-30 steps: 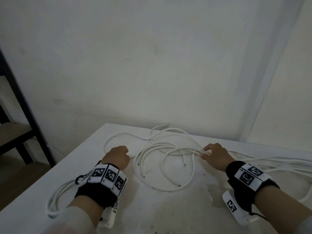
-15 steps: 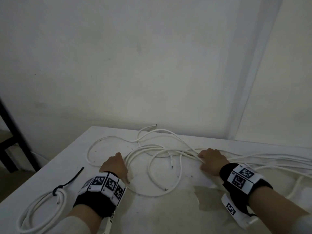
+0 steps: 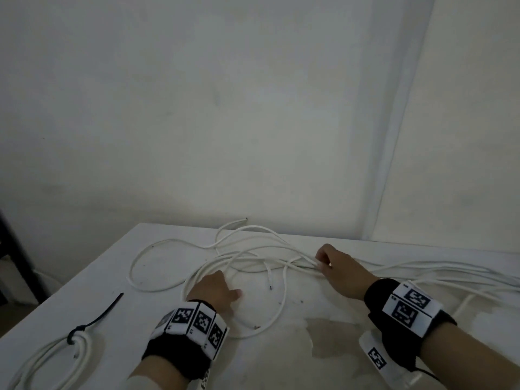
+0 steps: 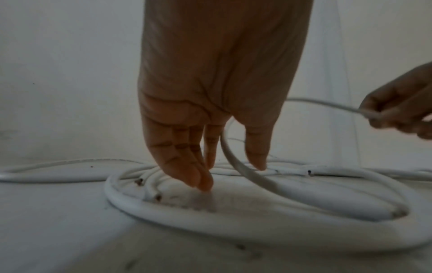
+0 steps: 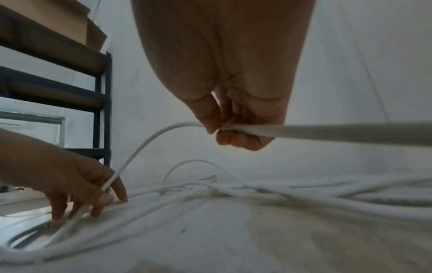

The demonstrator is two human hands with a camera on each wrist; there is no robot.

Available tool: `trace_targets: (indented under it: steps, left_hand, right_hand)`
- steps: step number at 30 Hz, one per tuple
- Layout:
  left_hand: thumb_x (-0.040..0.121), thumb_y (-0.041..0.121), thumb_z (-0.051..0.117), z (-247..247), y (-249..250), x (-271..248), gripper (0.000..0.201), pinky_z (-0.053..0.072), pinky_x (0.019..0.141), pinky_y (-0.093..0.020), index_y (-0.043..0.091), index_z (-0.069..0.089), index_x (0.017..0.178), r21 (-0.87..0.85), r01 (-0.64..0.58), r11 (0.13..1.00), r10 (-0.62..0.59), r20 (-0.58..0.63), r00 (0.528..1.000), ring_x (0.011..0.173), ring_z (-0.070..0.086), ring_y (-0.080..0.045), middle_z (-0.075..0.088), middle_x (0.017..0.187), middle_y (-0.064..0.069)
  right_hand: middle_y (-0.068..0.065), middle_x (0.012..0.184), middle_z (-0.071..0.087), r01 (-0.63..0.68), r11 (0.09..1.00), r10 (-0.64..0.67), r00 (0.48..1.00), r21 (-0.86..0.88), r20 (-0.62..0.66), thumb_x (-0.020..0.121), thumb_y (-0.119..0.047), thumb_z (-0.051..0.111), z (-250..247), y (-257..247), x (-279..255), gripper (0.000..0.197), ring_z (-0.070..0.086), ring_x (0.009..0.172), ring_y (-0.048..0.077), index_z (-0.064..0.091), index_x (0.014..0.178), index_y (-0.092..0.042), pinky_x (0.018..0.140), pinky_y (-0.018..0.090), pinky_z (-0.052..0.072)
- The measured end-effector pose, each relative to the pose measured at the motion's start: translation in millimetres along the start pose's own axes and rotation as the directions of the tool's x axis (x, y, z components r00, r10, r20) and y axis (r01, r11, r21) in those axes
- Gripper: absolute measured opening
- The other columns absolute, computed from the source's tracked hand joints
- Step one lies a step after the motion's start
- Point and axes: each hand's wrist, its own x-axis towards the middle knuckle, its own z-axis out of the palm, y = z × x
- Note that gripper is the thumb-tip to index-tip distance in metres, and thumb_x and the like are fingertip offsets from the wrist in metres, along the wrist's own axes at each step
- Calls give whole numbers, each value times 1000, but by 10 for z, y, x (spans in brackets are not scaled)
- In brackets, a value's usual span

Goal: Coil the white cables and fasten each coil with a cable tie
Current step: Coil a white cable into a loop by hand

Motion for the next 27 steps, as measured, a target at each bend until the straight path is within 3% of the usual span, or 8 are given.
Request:
trace_targets:
  steps: [3, 5, 8, 10, 14, 19, 24, 27]
  left_hand:
    - [99, 27, 36, -45, 5, -26, 27, 38, 93, -30, 5, 51, 105, -58, -53, 997, 44, -148, 988, 115, 52, -29, 57, 123, -16]
    - [99, 22, 35, -123, -13, -51, 24, 46, 84, -33, 7, 47, 84, -281, -104, 954, 34, -243, 969, 97, 61, -33, 64, 99, -18]
    - [100, 17, 35, -306, -23, -159, 33, 48, 55, -27, 6, 46, 70, -627, -132, 768, -58, -272, 960, 59, 55, -27, 56, 66, -12]
    - [99, 15, 35, -408, -20, -247, 35, 43, 49, -29, 2, 47, 69, -750, -111, 652, -119, -246, 962, 50, 48, -25, 53, 59, -15]
    - [97, 11, 35, -486, -157, -302, 35, 39, 52, -30, 1, 48, 66, -783, -86, 616, -196, -258, 946, 49, 43, -24, 48, 59, -14]
    - [92, 8, 41, -546, -238, -391, 32, 29, 53, -29, 5, 49, 60, -759, -92, 644, -237, -312, 920, 54, 38, -23, 45, 63, -10]
    - [92, 2, 34, -644, 172, -748, 36, 34, 67, -33, 17, 44, 61, -671, -321, 669, -87, -500, 861, 73, 41, -24, 44, 69, -10]
    - [94, 6, 31, -663, 490, -1012, 36, 31, 54, -30, 17, 52, 66, -675, -481, 560, 11, -574, 819, 63, 39, -22, 44, 62, -4]
  right_hand:
    - [-2, 83, 49, 73, 992, -59, 989, 101, -135, 94, -13, 45, -177, 7, -62, 6, 41, 63, 5, 44, 89, -15, 57, 12, 32]
    - [-4, 83, 50, 77, 989, -49, 977, 128, -207, 93, -14, 50, -319, 35, -95, 3, 43, 65, 3, 48, 92, -16, 57, 9, 33]
    - [0, 78, 54, 78, 992, -52, 972, 104, -230, 92, -18, 54, -472, 87, -179, 4, 45, 62, 3, 52, 89, -16, 54, 9, 36]
    - [3, 70, 54, 87, 992, -64, 972, 94, -227, 91, -20, 55, -516, 118, -266, 8, 45, 57, 7, 53, 86, -15, 52, 11, 37]
    - [-3, 65, 49, 78, 997, -75, 971, 6, -229, 94, -24, 51, -556, 224, -468, 11, 42, 57, 10, 51, 85, -18, 53, 17, 33]
    - [-7, 69, 50, 81, 991, -108, 954, -105, -279, 96, -24, 47, -735, 377, -736, 10, 46, 65, 16, 48, 86, -20, 62, 28, 35]
    - [-2, 85, 45, 67, 940, -157, 956, -336, -249, 99, -18, 36, -744, 429, -966, 13, 40, 78, 17, 40, 86, -17, 68, 26, 28]
    - [-1, 92, 44, 117, 887, -219, 958, -447, -184, 98, -11, 36, -678, 441, -1103, 12, 42, 85, 17, 41, 90, -20, 74, 27, 32]
